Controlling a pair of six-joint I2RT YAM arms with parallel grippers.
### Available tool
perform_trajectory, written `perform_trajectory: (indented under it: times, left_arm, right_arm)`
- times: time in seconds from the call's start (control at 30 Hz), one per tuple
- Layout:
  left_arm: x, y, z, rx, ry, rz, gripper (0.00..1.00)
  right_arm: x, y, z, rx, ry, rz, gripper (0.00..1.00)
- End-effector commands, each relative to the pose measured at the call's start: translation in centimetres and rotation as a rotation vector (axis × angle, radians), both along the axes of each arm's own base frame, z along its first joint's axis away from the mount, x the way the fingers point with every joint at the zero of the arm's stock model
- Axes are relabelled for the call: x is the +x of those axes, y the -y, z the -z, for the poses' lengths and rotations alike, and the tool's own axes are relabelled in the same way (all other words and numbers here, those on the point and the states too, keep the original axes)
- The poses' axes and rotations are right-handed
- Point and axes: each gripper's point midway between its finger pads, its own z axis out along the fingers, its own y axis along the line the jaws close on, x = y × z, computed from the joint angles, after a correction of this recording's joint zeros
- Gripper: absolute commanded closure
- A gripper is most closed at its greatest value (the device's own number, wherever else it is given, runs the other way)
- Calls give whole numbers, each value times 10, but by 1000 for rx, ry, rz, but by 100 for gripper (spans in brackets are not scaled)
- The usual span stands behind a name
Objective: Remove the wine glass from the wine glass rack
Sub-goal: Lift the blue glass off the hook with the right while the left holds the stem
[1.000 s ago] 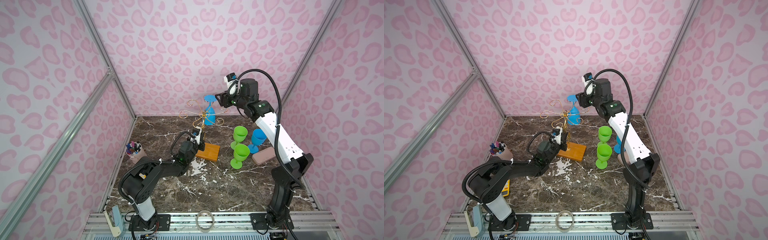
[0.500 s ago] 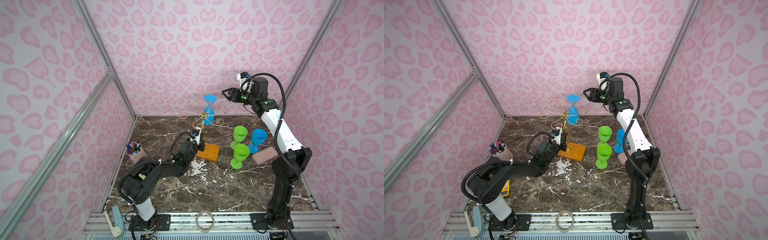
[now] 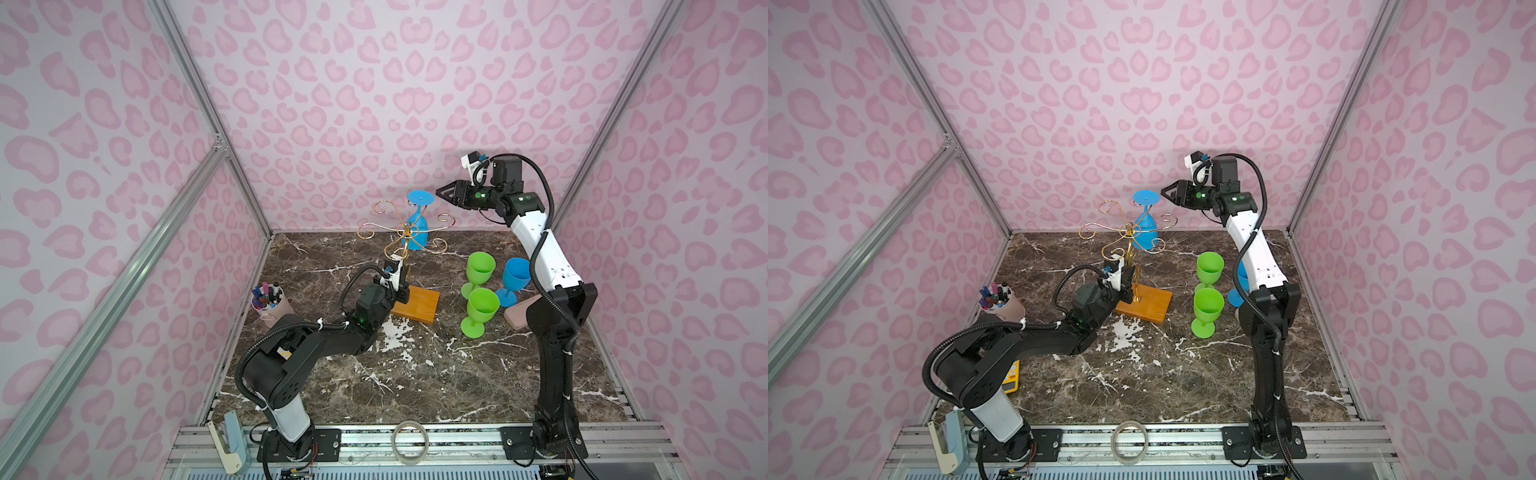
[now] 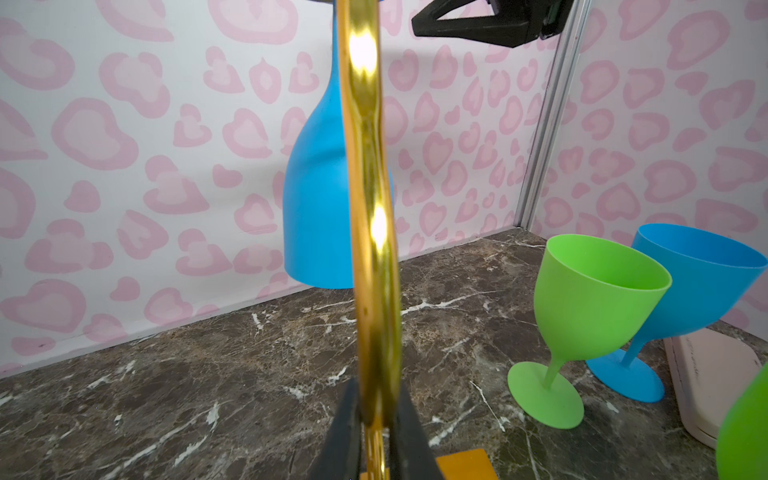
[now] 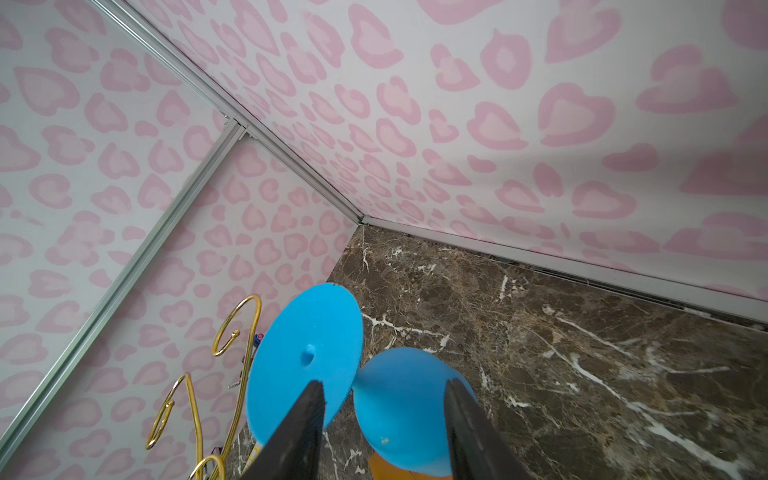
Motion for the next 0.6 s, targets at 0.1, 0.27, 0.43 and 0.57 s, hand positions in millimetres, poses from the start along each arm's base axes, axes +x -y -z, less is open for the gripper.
perform_trajectory:
  times: [0.1,0.27,0.43,0.57]
  left_arm:
    - [-2,2,5,2,-29,12,97]
    - [-1,2,5,4,-31,10,97]
    - [-1,1,5,7,-31,9,97]
    - [-1,2,5,11,-31,10,97]
  right_arm:
    - [-2,-11,-5,84,-23,-68,52]
    - [-2,-17,-3,118,-46,-96,53]
    - [-2,-22,-4,130,-45,-114,54]
    - [0,-27,0,140,-59,-129,56]
